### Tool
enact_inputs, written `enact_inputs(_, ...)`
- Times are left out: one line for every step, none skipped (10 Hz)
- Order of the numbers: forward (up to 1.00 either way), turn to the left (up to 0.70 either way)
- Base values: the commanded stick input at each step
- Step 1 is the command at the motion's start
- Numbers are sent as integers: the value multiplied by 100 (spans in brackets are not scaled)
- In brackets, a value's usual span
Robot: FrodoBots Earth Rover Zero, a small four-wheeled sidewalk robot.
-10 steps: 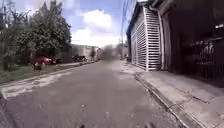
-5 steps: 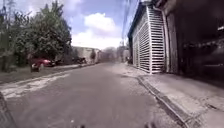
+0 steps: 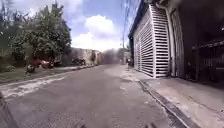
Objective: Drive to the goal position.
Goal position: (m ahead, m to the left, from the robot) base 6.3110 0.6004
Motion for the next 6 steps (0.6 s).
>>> enact_inputs(70,0)
enact_inputs(70,0)
enact_inputs(70,0)
enact_inputs(70,0)
enact_inputs(70,0)
enact_inputs(70,0)
